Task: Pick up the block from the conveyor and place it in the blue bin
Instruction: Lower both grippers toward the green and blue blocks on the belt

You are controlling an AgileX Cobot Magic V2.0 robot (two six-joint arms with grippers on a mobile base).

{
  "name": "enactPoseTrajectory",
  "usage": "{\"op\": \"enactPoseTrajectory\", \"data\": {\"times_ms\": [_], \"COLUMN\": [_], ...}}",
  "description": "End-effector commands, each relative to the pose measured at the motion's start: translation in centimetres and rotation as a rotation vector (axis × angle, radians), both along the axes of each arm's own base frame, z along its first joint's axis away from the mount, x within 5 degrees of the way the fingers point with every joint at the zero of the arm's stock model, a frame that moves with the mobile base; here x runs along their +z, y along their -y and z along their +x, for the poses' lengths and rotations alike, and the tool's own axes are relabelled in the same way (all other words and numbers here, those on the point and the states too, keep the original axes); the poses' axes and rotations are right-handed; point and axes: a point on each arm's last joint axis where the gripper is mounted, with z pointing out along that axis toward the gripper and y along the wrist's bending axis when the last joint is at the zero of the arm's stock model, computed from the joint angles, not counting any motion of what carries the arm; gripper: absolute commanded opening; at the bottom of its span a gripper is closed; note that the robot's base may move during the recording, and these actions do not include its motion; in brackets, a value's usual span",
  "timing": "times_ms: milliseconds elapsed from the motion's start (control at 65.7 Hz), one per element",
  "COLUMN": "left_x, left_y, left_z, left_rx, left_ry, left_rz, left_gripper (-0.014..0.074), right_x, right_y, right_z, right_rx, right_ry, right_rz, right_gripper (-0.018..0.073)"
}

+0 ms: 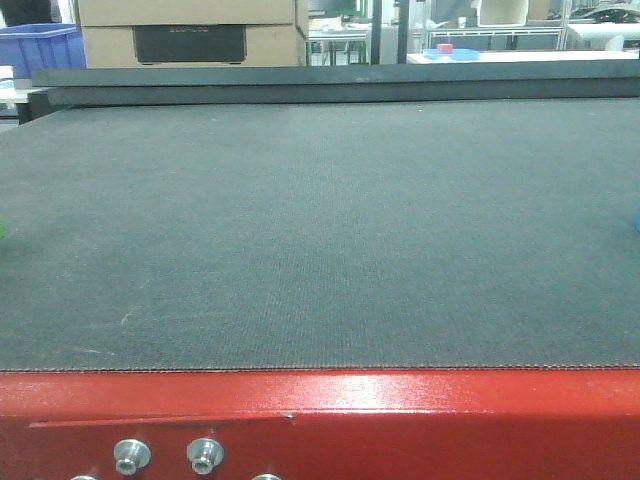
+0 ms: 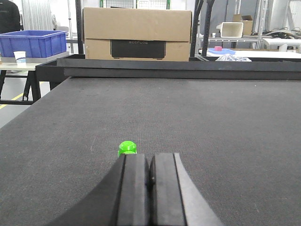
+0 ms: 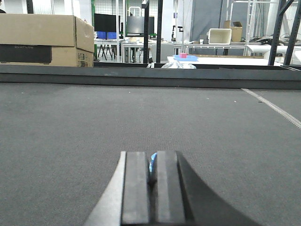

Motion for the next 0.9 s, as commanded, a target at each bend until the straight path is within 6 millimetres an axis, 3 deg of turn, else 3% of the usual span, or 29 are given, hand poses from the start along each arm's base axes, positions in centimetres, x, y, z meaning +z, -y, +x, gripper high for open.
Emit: {"op": "enactPoseTrajectory", "data": {"times_ms": [0, 883], "left_x": [0.19, 0.6], "left_y": [0.0, 0.0], "left_z": [-0.06, -0.1], "left_rx": [0.0, 0.0], "left_ry": [0.018, 0.062], "left_rz": [0.002, 0.0], "left_gripper": [-0.0111, -0.0111], "right_x": [0.23, 0.72], "right_y": [0.04, 0.07], "right_z": [-0.05, -0.11], "right_rx": [-0.007, -0.009], "right_ry": [0.027, 0.081], "right_rz": [-0.006, -0.003], "right_gripper": [-0.0162, -0.0162]}}
